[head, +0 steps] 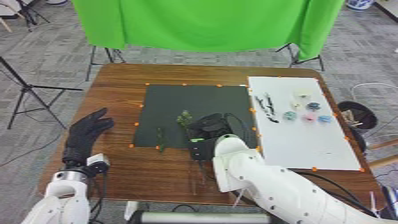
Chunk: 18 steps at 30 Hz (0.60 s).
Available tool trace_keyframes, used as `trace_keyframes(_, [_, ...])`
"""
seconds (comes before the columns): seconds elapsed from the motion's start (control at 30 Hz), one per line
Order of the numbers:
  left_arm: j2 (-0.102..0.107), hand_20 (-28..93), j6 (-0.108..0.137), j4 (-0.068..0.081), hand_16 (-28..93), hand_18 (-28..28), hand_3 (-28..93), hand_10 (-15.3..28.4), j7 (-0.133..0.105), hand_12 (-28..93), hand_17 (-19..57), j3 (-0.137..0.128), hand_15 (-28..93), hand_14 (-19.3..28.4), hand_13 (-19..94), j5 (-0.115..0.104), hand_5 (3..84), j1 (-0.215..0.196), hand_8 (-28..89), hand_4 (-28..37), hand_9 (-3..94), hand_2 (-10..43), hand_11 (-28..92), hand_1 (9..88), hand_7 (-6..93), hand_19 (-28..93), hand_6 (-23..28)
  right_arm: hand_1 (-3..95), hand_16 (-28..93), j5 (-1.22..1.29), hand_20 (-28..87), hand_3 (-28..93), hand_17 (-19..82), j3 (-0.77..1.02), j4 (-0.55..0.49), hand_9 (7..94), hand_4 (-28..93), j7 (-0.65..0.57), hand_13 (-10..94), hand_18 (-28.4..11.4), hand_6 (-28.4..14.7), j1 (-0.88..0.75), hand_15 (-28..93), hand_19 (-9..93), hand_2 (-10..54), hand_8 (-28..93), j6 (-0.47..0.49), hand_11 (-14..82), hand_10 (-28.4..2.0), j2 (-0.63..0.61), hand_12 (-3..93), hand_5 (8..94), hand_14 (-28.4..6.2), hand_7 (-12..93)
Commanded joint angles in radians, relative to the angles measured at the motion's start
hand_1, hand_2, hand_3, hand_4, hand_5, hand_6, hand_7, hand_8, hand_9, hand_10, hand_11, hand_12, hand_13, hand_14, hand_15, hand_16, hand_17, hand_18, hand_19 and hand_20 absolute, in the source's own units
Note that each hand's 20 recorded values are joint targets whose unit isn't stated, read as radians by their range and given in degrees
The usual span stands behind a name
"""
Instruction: Arrange flowers
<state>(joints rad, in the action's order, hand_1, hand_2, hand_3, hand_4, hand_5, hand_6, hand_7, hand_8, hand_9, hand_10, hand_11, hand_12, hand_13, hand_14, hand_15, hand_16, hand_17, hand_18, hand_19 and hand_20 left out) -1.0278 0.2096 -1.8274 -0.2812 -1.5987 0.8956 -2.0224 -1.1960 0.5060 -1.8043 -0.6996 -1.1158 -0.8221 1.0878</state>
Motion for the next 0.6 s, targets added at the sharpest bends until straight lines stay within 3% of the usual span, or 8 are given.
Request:
trace_keyframes(0.03, [-0.005, 19, -0.012, 0.003, -2, 11.3, 73, 13.8, 0.01, 12, 10.8, 0.001, 23, 16.3, 42, 0.004, 49.4, -0.007, -8, -28.3, 51.8, 6.5, 20, 20.8, 13.2, 5, 2.4, 59.7, 17, -0.01, 37, 61, 74, 0.0, 0.0, 93.7, -16, -0.012, 94, -7.3, -3.8, 0.002, 54, 78, -9.5, 7, 0.003, 29.5, -10.9, 0.005, 18.8, 80.1, -1.1, 26])
trace_keyframes(0.6, [-0.006, 18, -0.015, 0.001, -2, 11.4, 75, 13.8, 0.014, 12, 10.7, -0.004, 23, 16.3, 42, 0.01, 49.2, -0.012, -8, -28.3, 51.7, 2.2, 20, 23.5, 13.3, 5, 2.2, 54.4, 18, -0.008, 37, 59, 73, -0.002, -0.005, 93.7, -13, -0.007, 94, -7.4, -3.8, -0.001, 52, 78, -9.5, 7, 0.002, 27.3, -11.1, -0.006, 20.8, 77.0, -1.2, 22])
